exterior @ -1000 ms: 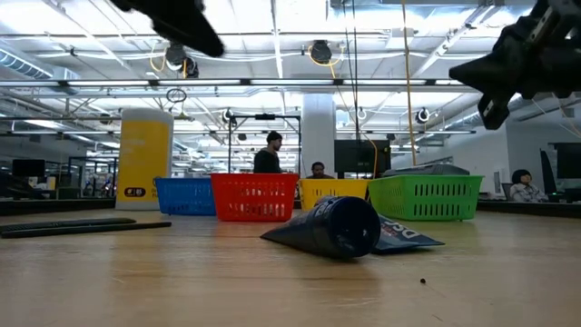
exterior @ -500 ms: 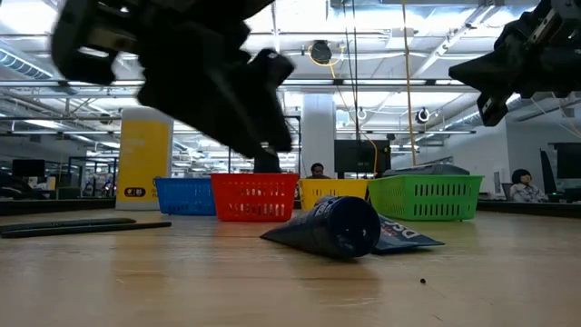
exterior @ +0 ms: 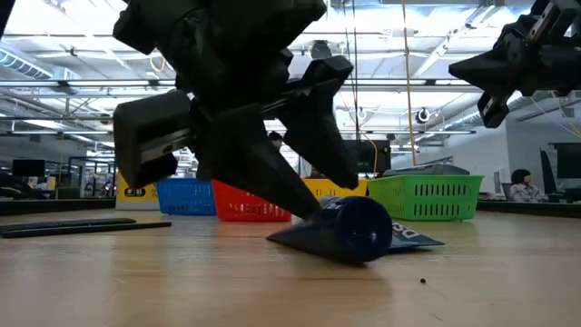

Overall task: Pick & Place Travel size toiletries
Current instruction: Put the blue shaving cream into the yellow bin

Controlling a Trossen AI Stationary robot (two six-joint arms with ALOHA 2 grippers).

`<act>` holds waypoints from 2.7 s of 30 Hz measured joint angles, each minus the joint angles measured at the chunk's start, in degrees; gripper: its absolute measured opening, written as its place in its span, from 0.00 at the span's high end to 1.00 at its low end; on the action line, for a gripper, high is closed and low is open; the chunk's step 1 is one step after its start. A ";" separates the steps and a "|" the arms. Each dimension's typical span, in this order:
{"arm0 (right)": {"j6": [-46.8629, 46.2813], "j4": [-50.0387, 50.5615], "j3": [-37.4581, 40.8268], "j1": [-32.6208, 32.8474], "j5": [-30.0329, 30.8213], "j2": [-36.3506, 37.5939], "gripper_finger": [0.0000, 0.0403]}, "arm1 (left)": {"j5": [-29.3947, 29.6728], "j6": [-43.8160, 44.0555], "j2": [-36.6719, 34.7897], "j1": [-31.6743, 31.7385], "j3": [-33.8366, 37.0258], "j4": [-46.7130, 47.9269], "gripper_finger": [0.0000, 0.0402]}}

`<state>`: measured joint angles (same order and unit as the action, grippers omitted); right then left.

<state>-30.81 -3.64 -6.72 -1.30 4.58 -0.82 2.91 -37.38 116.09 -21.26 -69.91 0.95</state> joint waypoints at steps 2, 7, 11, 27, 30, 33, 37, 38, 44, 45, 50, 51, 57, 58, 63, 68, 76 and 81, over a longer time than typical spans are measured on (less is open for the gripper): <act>-0.02 -0.04 0.00 0.00 -0.04 0.00 0.99 | -1.20 0.01 0.40 0.02 0.00 -1.17 0.51; -0.27 -0.02 0.00 0.00 -0.09 0.00 0.99 | -2.02 3.23 -0.02 0.02 0.00 0.30 0.51; -0.48 -0.04 0.00 0.00 -0.11 0.00 0.99 | -2.06 7.91 -0.63 0.01 0.02 8.58 0.51; 0.55 0.00 0.00 0.00 0.15 0.00 0.99 | 0.15 7.42 -5.20 -1.50 0.38 12.56 0.60; 1.62 -0.01 0.00 0.00 0.13 0.00 0.99 | 2.10 2.85 -5.74 -2.70 0.20 5.94 0.65; 1.81 -0.09 0.02 -0.02 0.15 0.00 0.99 | 2.22 -2.64 -4.63 -3.15 0.26 0.63 0.69; 1.55 -1.09 0.02 -0.01 0.15 0.00 0.99 | -0.04 -5.16 -3.76 -2.53 0.24 -4.02 0.75; 1.54 -1.36 0.03 -0.02 0.14 0.00 0.99 | -0.75 -5.15 -3.24 -2.21 0.15 -5.12 0.77; 1.81 -3.01 0.02 -0.02 0.35 -0.52 0.99 | -5.09 -2.45 0.19 -0.35 0.26 -6.66 0.88; 1.77 -3.07 0.02 -0.02 0.73 -0.57 0.99 | -5.25 -1.98 0.56 -0.35 0.26 -6.69 0.90; -0.05 -4.74 0.04 -0.02 1.40 -0.77 0.99 | -5.44 -0.07 0.75 -0.46 0.15 -2.94 0.98; 0.04 -6.02 0.04 -0.02 1.42 -0.86 0.99 | -5.06 0.79 0.75 -0.46 0.15 -1.76 0.99; 10.74 -19.53 0.04 0.57 -1.72 -3.33 0.99 | -1.35 3.57 0.24 -0.24 -0.04 6.84 0.99; 12.08 -23.14 0.02 0.88 -3.25 -4.68 0.99 | -0.58 4.37 -0.06 -0.09 0.00 7.63 0.99; 14.26 -35.77 -1.39 3.71 -4.60 -16.89 0.99 | 0.22 8.46 -3.78 1.13 0.44 8.42 0.99; 19.42 -33.57 -11.78 9.47 -4.50 -37.33 0.99 | -0.50 11.30 -9.61 1.90 0.75 4.63 0.99; 33.72 -1.25 -40.08 21.27 6.12 -66.06 0.99 | -2.83 18.29 -18.23 2.24 11.72 -9.23 1.00; 33.45 6.90 -47.77 26.88 11.74 -78.43 0.99 | 1.21 22.87 -24.23 0.45 24.24 -28.38 1.00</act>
<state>2.64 3.26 -54.49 25.58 16.32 -79.25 4.13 -14.51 91.86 -20.80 -45.67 -27.43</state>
